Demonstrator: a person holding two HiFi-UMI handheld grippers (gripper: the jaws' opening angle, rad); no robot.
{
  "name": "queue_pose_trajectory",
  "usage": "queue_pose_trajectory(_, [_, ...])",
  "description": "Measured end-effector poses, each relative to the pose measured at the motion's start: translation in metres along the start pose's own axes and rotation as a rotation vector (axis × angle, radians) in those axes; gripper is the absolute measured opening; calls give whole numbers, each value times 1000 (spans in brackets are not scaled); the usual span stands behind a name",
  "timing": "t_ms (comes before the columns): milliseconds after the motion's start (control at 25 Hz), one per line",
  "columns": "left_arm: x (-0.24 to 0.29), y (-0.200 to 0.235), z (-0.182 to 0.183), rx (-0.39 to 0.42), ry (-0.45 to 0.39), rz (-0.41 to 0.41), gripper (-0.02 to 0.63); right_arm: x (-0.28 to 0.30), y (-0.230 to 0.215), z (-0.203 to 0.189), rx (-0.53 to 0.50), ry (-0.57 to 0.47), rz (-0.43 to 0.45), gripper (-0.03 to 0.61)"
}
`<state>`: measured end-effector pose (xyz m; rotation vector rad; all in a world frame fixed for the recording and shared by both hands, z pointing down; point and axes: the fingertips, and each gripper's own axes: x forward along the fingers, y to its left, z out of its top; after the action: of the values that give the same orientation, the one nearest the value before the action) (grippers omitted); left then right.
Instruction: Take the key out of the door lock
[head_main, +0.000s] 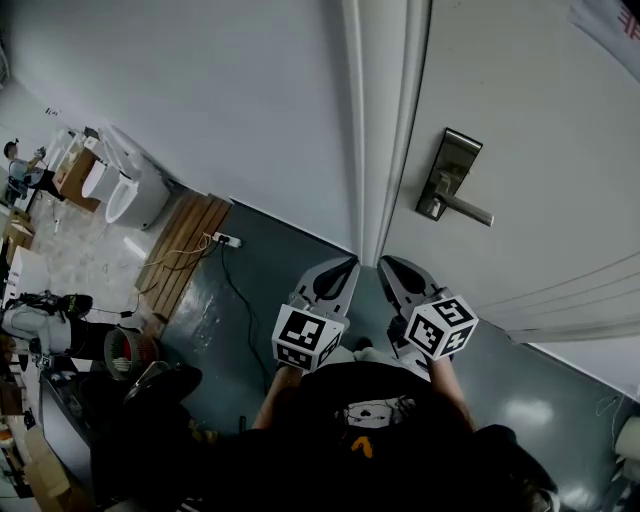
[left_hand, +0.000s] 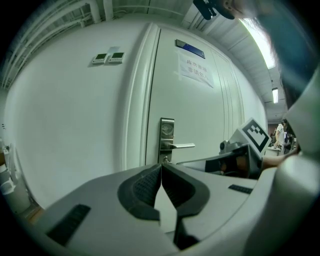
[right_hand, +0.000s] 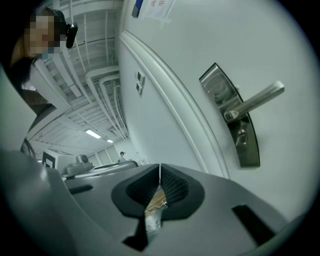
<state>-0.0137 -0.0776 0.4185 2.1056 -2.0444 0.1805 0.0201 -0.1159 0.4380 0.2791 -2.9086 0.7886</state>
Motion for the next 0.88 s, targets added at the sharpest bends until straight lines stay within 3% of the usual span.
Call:
queue_pose_trajectory(480, [48, -33, 10, 64, 20, -147, 9, -26, -44, 12, 51, -75, -113, 9])
queue_pose_trajectory(880, [67, -33, 6, 83, 43, -229, 9, -27, -67, 12, 120, -120, -186, 9])
